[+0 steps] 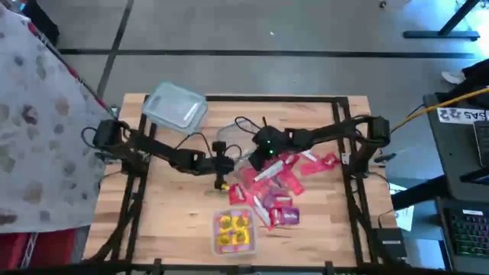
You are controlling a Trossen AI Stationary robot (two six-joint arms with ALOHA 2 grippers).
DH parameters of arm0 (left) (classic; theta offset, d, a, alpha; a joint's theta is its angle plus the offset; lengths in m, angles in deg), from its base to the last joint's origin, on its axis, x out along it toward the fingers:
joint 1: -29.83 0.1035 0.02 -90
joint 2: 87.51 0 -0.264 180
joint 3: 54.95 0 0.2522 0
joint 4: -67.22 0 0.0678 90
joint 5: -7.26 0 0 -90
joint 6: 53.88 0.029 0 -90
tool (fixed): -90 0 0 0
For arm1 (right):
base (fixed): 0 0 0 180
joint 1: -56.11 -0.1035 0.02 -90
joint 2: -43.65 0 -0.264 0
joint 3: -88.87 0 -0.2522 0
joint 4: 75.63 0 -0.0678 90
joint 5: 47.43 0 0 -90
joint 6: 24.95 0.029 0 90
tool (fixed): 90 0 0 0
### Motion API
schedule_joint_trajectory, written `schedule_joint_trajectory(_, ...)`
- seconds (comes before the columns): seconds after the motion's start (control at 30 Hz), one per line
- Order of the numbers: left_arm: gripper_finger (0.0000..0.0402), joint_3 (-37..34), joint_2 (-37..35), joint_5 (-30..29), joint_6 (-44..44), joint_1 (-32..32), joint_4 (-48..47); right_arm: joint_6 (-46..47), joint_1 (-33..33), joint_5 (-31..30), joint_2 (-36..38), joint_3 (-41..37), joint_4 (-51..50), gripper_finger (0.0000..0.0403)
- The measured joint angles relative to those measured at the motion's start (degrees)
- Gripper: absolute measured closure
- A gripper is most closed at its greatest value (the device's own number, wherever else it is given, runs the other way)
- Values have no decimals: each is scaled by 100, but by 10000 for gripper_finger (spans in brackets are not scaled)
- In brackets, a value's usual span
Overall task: Sort candy
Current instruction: Close the square transparent bin
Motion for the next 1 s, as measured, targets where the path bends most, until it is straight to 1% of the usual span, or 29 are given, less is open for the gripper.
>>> schedule_joint_trajectory(0.07, 393, 1, -3, -33, 307, -124, 102, 1, 0, 59, 0, -3, 0, 402)
schedule_joint_trajectory(0.17, 368, 4, -4, 1, 769, -311, 129, 3, 0, 79, 0, -5, -20, 402)
schedule_joint_trajectory(0.3, 316, 4, -4, 150, 1426, -508, 174, 14, 2, 260, 0, -5, 94, 402)
schedule_joint_trajectory(0.47, 249, 4, 10, 6, 2476, -614, 204, 106, 2, 489, 0, -7, 150, 402)
schedule_joint_trajectory(0.6, 214, 9, 193, -466, 2949, -569, 286, 123, 2, 637, 0, -7, 244, 403)
schedule_joint_trajectory(0.7, 205, 9, 455, -745, 3011, -524, 489, 179, 0, 738, -1, -10, 389, 403)
schedule_joint_trajectory(0.9, 204, 9, 954, -2417, 3005, -669, 1072, 274, 8, 790, -2, -14, 543, 403)
schedule_joint_trajectory(1.0, 204, 9, 988, -2767, 2822, -766, 1274, 274, 0, 855, -2, -14, 526, 403)
